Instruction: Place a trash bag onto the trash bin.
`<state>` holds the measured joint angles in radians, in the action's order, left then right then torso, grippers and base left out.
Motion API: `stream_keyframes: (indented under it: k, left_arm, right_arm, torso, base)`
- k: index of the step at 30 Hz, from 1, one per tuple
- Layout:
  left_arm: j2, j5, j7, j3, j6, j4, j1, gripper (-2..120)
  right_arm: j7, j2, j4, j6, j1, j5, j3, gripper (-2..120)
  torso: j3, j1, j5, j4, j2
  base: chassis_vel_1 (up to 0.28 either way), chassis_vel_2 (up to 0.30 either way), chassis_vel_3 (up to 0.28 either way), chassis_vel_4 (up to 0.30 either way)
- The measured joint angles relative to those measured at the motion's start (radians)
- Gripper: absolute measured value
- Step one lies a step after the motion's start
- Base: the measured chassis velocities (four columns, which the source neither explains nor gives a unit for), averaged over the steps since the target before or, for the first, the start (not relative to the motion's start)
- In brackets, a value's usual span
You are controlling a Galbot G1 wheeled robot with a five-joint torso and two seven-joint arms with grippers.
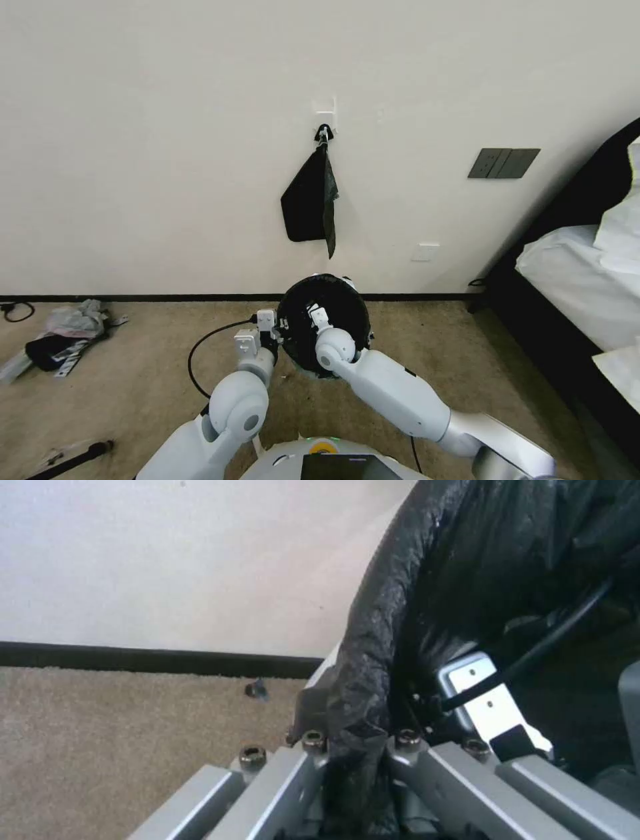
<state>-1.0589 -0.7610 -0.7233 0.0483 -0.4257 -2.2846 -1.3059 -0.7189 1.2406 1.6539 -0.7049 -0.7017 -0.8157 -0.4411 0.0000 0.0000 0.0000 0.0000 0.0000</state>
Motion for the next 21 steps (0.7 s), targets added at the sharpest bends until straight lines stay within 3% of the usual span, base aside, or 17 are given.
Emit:
stream_keyframes:
  k: [11, 18, 21]
  left_arm:
    - [0.009, -0.015, 0.003, 0.003, 0.000, -0.011, -0.007, 1]
    - [0.006, -0.033, 0.003, 0.014, -0.003, 0.008, 0.005, 1]
    - [0.004, -0.047, 0.001, 0.017, -0.005, 0.029, 0.020, 1]
  right_arm:
    - [0.009, 0.008, -0.025, 0.001, 0.006, 0.006, 0.002, 0]
    - [0.009, -0.034, 0.075, 0.001, -0.005, -0.008, -0.004, 0]
    - [0.007, -0.061, 0.127, 0.001, -0.014, -0.020, -0.005, 10]
  torso:
    - [0.000, 0.000, 0.0000, 0.0000, 0.000]
    - [0.000, 0.000, 0.0001, 0.0001, 0.000]
    - [0.000, 0.000, 0.0000, 0.0000, 0.000]
  base:
    - [0.000, 0.000, 0.000, 0.000]
    - [0.000, 0.000, 0.000, 0.000]
    - [0.000, 0.000, 0.000, 0.000]
